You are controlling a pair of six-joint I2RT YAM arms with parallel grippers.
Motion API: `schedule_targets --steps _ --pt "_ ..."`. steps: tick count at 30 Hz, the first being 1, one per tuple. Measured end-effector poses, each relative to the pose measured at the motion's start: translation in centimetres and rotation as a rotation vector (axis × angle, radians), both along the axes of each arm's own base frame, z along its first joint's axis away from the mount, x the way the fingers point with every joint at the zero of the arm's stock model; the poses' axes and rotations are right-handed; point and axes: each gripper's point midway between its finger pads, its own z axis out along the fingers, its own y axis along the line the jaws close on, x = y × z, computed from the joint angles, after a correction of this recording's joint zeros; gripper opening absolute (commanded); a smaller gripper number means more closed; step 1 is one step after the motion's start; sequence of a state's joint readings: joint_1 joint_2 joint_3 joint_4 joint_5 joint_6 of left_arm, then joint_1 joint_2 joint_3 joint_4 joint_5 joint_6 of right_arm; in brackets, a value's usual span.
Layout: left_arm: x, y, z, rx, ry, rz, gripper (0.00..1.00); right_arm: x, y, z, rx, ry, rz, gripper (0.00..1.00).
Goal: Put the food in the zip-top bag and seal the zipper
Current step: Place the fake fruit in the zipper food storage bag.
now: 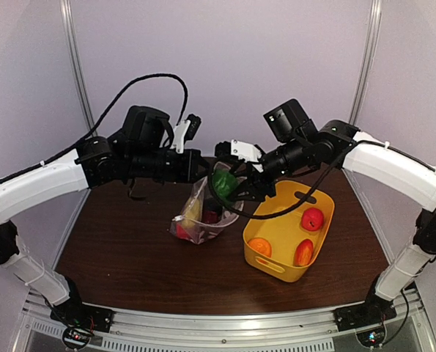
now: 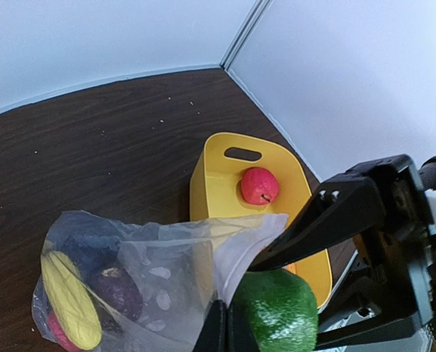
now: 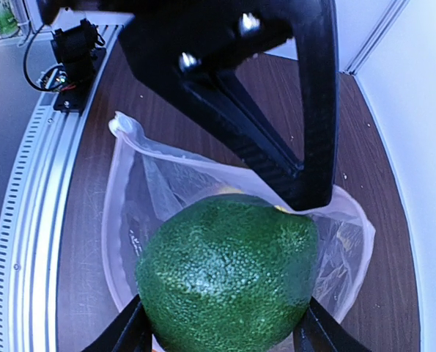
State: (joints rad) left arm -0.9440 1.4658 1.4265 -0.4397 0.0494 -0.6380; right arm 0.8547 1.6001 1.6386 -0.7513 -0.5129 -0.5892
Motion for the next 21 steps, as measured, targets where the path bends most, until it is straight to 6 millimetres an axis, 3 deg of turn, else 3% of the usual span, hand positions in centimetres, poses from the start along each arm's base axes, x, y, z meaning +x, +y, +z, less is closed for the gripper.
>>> schedule_targets --steps 5,7,11,21 --pt "-0.2 0.2 0.6 -0.022 -0.009 0.003 0.00 0.3 0.3 -2.5 -0.074 -0.069 -0.035 0.53" --pt "-0.2 0.3 0.7 -0.026 -0.011 0.004 0.00 0.4 0.3 -3.1 -0.094 -0.094 -0.046 0.60" --pt "-0.3 0.5 0.6 -0.027 -0.011 0.005 0.00 0.9 0.6 -3.0 -0.105 -0.143 -0.073 0.70" --pt "-0.4 0.6 -0.1 -0.026 -0.009 0.009 0.00 1.4 0.6 -2.4 -0.088 -0.150 -0.110 0.78"
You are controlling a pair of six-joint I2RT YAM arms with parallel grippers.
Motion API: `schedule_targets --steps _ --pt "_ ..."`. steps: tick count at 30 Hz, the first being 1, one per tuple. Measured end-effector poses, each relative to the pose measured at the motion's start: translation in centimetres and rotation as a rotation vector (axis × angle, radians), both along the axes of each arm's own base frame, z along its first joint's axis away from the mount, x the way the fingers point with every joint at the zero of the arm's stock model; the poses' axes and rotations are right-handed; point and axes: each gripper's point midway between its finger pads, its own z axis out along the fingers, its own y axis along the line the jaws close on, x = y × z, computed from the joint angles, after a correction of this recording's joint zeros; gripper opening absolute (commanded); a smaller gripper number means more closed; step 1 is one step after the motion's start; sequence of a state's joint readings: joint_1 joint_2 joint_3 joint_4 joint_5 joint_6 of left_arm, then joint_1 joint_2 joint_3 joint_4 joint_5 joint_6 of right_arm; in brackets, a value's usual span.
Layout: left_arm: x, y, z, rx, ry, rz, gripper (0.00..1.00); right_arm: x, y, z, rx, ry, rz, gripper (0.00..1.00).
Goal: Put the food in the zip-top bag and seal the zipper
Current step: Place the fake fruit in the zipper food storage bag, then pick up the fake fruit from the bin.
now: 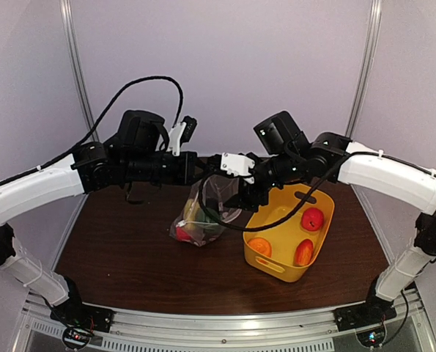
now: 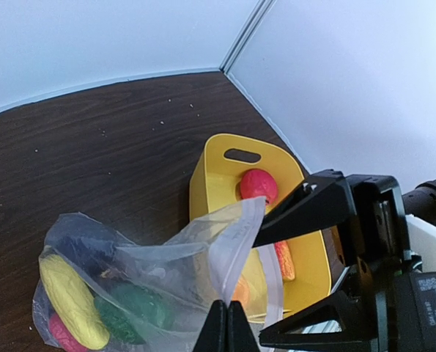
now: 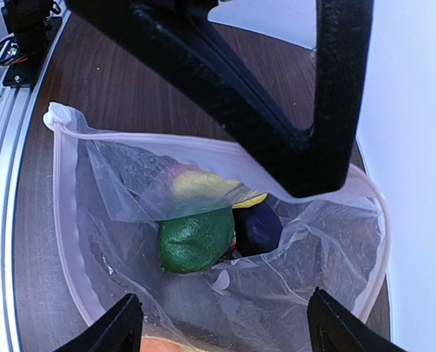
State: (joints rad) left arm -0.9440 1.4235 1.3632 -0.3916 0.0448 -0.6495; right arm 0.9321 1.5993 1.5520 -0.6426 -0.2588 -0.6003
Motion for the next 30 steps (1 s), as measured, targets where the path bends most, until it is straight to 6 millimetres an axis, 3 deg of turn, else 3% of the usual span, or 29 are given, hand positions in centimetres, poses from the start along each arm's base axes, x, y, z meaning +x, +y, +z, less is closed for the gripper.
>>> schedule_targets --steps 4,7,11,13,15,20,24,30 --pt "0.0 0.0 0.0 -0.001 -0.001 0.000 0.00 -1.3 -0.3 1.1 0.028 0.021 0.038 0.77" --pt "0.0 0.0 0.0 -0.001 -0.002 0.002 0.00 -3.0 -1.4 3.7 0.077 0.014 0.079 0.76" --pt "0.1 0.0 0.0 0.000 -0.002 0.004 0.00 -4.8 -4.3 7.2 0.158 -0.041 0.095 0.75" --pt "0.1 0.0 -0.1 0.002 -0.002 0.005 0.00 -4.5 -6.5 7.3 0.182 -0.054 0.063 0.75" --pt "0.1 0.1 -0.4 0.007 0.001 0.007 0.00 -3.6 -8.7 6.2 0.179 -0.045 0.008 0.74" --pt "0.1 0.1 -0.8 0.014 0.005 0.006 0.00 -1.5 -12.5 -0.2 0.124 0.084 -0.129 0.72" --pt "0.1 0.1 -0.8 0.012 0.005 0.006 0.00 -1.3 -14.3 -4.7 0.111 0.223 -0.193 0.71" --pt "0.1 0.1 -0.8 0.012 0.005 0.006 0.00 -0.3 -15.6 -8.2 0.115 0.339 -0.259 0.68"
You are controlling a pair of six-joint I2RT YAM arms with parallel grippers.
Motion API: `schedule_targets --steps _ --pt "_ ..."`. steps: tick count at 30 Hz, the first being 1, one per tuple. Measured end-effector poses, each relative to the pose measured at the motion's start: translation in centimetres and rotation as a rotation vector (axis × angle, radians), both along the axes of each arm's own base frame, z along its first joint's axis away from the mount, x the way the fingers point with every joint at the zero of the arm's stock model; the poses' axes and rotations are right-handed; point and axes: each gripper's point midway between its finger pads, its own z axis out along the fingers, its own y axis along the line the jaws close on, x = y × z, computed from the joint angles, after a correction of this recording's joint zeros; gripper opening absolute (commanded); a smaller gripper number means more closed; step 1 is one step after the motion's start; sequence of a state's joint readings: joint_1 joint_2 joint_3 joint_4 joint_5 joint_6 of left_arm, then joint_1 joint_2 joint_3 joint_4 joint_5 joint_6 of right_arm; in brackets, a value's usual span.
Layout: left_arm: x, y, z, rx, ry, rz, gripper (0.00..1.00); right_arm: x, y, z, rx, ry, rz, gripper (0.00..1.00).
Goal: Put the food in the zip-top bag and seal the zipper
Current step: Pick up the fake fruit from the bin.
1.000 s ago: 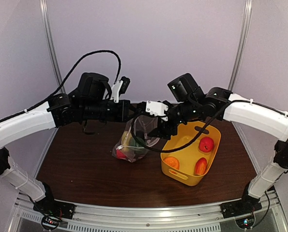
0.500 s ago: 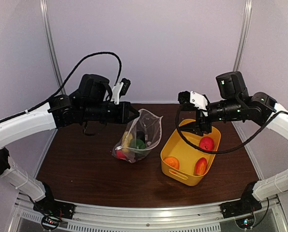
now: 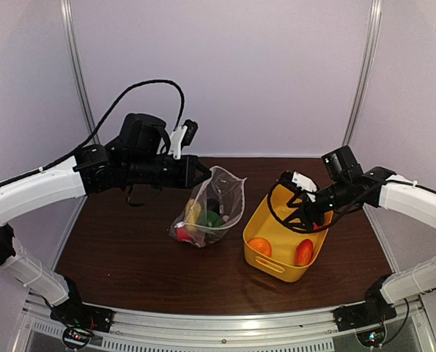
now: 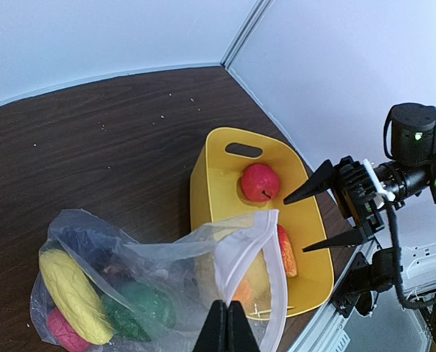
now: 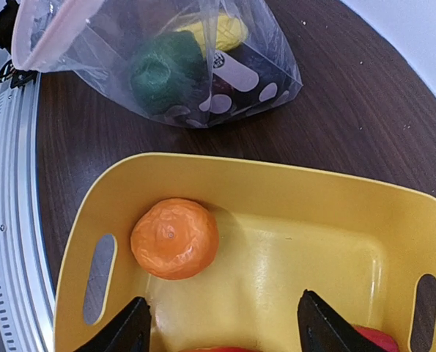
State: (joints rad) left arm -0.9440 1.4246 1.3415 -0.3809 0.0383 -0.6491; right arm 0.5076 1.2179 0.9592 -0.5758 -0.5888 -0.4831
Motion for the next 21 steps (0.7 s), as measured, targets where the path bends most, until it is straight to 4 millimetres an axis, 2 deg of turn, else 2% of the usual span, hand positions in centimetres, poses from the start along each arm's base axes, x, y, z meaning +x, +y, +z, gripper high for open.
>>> schedule_targets --steps 9,21 --pt "0.0 -0.1 0.0 -0.006 -0.004 -0.002 0.00 0.4 0.6 -6.7 -0.061 0.219 0.026 0.72" --pt "0.0 -0.1 0.0 -0.007 -0.003 -0.004 0.00 0.1 2.4 -9.7 -0.038 0.376 0.064 0.67"
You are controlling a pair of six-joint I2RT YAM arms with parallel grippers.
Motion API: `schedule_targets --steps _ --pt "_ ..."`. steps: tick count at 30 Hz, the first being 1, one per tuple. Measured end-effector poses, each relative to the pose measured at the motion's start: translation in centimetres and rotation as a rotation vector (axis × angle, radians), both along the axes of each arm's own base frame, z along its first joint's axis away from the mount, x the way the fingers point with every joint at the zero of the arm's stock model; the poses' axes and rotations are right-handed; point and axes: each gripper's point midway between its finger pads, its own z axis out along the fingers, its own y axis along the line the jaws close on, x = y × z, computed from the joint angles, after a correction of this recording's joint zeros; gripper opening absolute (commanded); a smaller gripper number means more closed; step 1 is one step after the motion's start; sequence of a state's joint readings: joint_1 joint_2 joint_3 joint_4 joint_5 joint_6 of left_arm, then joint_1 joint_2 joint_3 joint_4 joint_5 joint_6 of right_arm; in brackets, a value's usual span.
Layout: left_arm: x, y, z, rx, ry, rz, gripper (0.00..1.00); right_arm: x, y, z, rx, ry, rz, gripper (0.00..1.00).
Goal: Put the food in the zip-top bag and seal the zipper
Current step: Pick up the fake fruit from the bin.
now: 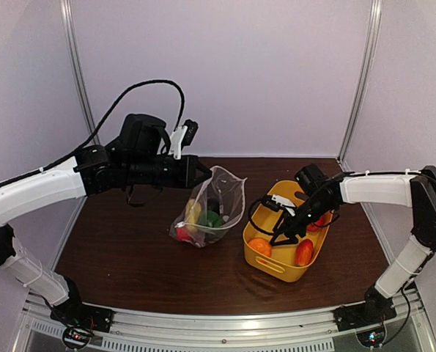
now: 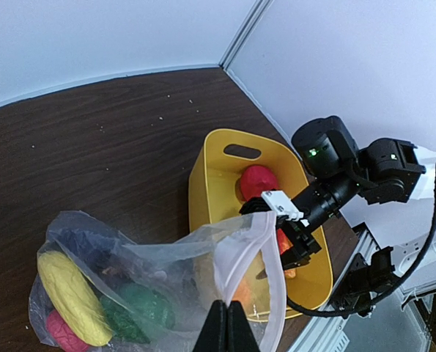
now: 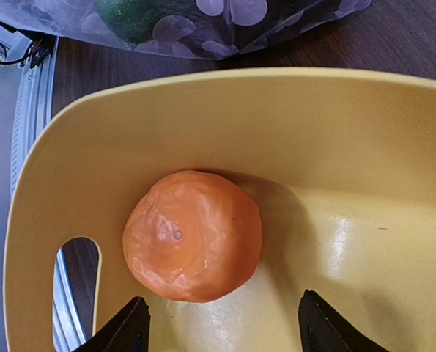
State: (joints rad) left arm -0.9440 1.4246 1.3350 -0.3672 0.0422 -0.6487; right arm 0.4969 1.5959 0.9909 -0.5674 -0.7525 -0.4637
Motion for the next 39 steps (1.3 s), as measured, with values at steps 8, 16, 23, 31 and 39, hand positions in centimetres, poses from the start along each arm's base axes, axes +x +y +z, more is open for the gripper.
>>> schedule_targets --steps 8,16,23,31,39 --pt "0.0 0.0 -0.1 0.003 0.002 0.001 0.00 0.7 1.2 -0.8 0.025 0.055 -0.055 0.67" --pt "0.0 0.0 -0.2 0.003 0.002 0.001 0.00 0.8 3.3 0.1 0.071 0.019 -0.063 0.67" --pt "0.0 0.0 -0.3 0.005 0.003 0.001 0.00 0.6 3.7 -0.3 0.062 0.006 -0.057 0.66" --pt "-0.1 0.1 -1.0 0.017 0.012 0.001 0.00 0.4 3.4 -2.1 0.029 0.038 -0.060 0.63" --pt "-0.1 0.1 -1.1 0.017 0.012 0.002 0.00 0.2 3.2 -2.5 0.021 0.042 -0.059 0.61"
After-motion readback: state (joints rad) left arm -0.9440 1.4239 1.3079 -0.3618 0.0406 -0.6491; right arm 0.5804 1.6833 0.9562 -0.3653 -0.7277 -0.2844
